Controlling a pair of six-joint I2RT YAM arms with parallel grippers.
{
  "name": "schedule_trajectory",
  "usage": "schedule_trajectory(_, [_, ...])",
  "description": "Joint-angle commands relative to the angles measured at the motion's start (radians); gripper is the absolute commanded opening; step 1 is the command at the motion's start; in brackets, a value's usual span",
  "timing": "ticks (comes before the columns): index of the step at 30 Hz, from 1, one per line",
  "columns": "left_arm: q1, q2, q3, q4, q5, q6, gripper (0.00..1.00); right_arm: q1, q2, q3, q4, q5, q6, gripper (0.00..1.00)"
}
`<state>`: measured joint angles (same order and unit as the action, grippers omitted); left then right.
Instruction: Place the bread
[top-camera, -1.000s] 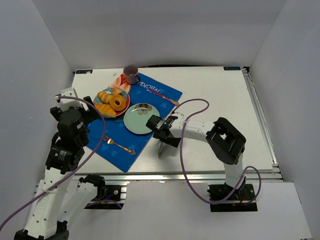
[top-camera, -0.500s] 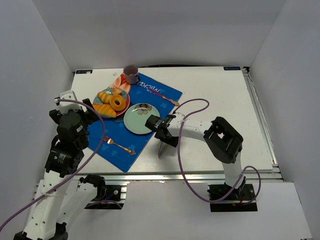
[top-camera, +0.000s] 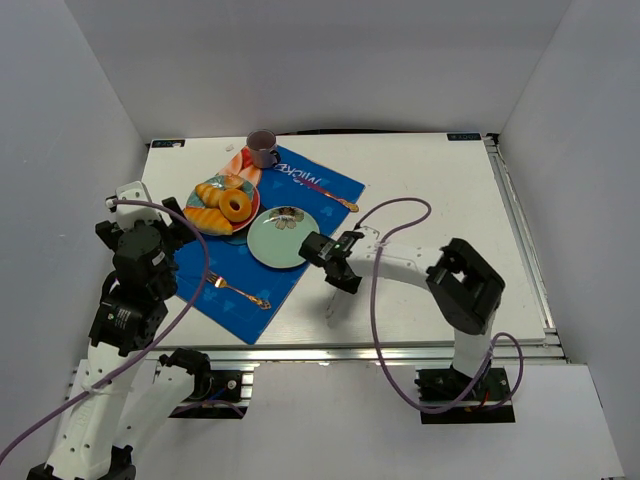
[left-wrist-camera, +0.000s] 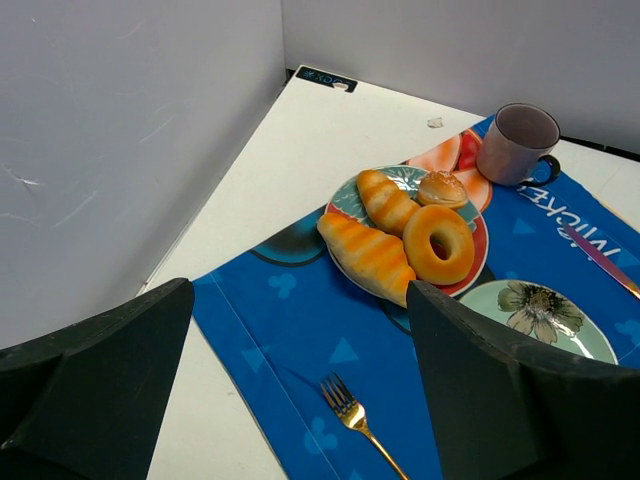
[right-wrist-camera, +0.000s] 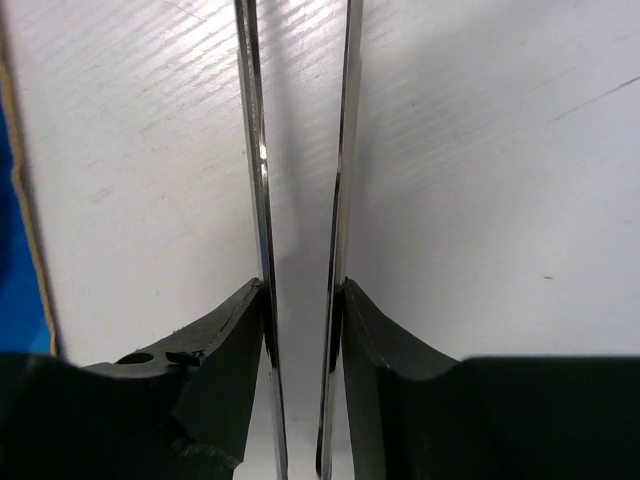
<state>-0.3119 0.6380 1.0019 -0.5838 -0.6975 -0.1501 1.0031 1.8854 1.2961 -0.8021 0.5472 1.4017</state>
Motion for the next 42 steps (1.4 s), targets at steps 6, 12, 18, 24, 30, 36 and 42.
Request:
schedule_trajectory(6, [-0.003,0.028,-0.016,0.018,-0.037,0.023,0.98,0.009,-0.291,0.023,-0.144,0.091,-0.301,0.44])
schedule_trajectory(12, [-0.004,0.049,-0.002,0.029,-0.011,-0.008,0.98,0.015,-0.41,0.051,-0.232,0.123,-0.417,0.43])
schedule_trajectory(18, [-0.004,0.083,0.007,0.048,0.003,-0.025,0.98,0.015,-0.46,0.112,-0.074,0.054,-0.755,0.43])
schedule_trajectory(24, [-0.003,0.109,0.038,0.039,0.0,-0.037,0.98,0.015,-0.381,0.244,0.13,-0.099,-1.07,0.42])
schedule_trajectory(30, [-0.003,0.094,0.05,0.033,-0.028,-0.057,0.98,0.014,-0.231,0.379,0.251,-0.285,-1.211,0.41])
schedule_trajectory(36, [-0.004,0.078,0.081,-0.008,-0.057,-0.059,0.98,0.015,-0.03,0.525,0.343,-0.383,-1.261,0.38])
schedule_trajectory(42, [-0.003,0.066,0.086,-0.042,-0.073,-0.052,0.98,0.014,0.107,0.661,0.368,-0.532,-1.296,0.44])
